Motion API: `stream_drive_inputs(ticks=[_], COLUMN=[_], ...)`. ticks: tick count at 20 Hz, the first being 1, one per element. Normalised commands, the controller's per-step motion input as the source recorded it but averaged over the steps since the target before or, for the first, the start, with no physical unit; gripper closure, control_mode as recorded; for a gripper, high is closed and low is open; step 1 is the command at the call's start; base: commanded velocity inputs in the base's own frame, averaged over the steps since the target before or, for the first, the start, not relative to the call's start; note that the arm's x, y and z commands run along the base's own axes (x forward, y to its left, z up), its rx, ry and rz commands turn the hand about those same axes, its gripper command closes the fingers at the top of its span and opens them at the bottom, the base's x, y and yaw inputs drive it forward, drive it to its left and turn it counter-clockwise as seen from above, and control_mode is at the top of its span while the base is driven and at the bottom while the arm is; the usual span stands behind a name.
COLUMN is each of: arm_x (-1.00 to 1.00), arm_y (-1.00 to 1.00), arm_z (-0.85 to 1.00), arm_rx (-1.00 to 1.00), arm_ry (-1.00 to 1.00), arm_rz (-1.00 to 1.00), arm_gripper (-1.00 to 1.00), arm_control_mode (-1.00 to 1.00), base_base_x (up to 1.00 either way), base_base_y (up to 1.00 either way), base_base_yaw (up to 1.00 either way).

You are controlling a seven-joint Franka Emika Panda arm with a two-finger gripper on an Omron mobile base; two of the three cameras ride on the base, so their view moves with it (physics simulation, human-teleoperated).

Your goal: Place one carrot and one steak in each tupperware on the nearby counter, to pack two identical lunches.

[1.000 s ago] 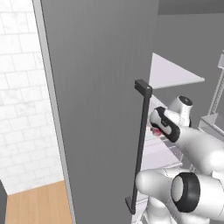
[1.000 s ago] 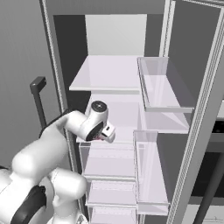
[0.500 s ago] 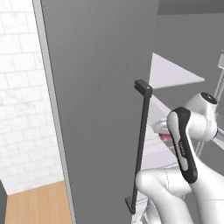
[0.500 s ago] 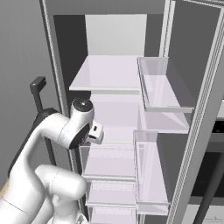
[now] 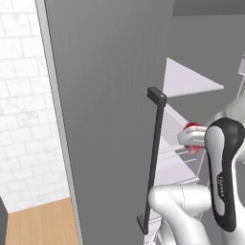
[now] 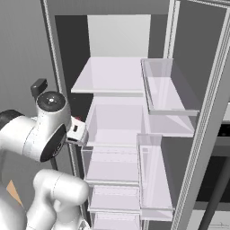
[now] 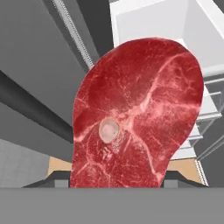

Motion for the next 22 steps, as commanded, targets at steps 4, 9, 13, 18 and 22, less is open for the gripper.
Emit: stream_drive_inputs(ticks=[4, 9, 13, 18, 22], arm_x=[-0.62, -0.43, 0.00, -0.09, 0.00], arm_y=[0.06, 0.14, 0.15, 0.04, 0.00], arm_z=[0.75, 0.57, 0.23, 0.02, 0.00], arm_rx=[-0.02, -0.02, -0.05, -0.02, 0.00], arm_ry=[-0.08, -0.22, -0.08, -0.04, 0.00], arm_rz=[0.00, -0.02, -0.06, -0.02, 0.00], arm_gripper=[1.00, 1.00, 1.00, 1.00, 1.00], arm_control_mode=[-1.00, -1.00, -1.00, 1.00, 1.00], base_base_x=[0.00, 0.00, 0.00, -0.44, -1.00], base_base_y=[0.00, 0.00, 0.00, 0.04, 0.00], base_base_yaw=[0.00, 0.00, 0.00, -0.01, 0.00])
